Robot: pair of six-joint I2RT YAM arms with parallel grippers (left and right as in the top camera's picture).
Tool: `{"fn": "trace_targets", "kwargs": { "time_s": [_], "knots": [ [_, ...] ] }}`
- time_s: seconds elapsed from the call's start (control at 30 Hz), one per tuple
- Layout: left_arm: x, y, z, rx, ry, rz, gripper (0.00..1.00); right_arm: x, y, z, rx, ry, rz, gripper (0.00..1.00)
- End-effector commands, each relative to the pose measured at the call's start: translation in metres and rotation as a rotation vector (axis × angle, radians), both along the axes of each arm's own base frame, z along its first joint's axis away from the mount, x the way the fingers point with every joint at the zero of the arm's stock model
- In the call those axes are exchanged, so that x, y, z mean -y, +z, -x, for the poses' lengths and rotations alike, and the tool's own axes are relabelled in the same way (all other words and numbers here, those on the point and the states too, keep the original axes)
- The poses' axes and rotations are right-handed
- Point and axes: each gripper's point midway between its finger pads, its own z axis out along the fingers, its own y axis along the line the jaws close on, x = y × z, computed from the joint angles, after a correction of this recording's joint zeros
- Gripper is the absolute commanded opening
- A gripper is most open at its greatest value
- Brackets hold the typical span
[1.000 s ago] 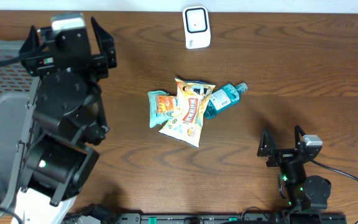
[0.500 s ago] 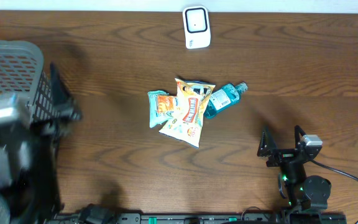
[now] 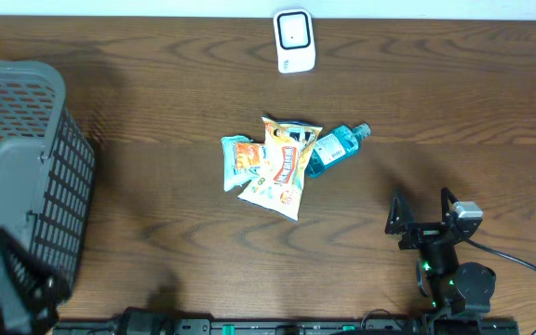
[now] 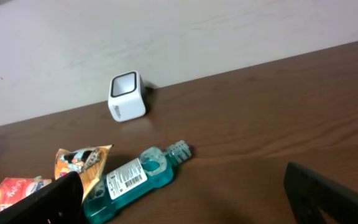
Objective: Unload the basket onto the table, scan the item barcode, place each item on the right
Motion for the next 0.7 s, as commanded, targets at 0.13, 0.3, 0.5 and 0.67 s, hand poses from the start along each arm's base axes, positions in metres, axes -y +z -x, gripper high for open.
{"fn": "trace_targets", "kwargs": {
  "time_s": [0.13, 0.3, 0.5, 0.67],
  "knots": [
    [-0.004, -0.012, 0.049, 0.110, -0.051, 0.063, 0.98, -0.001, -0.002, 0.000, -0.003, 0.004, 0.016, 0.99],
    [-0.006, -0.016, 0.061, 0.135, -0.069, 0.092, 0.98, 0.001, -0.002, 0.000, -0.003, -0.004, 0.016, 0.99],
    [-0.003, -0.019, 0.057, 0.117, -0.082, 0.082, 0.98, -0.020, 0.001, 0.004, -0.036, 0.100, -0.213, 0.99],
    [-0.003, -0.021, 0.055, 0.104, -0.080, 0.080, 0.98, -0.066, 0.004, 0.023, -0.162, 0.366, -0.533, 0.99]
  ]
}}
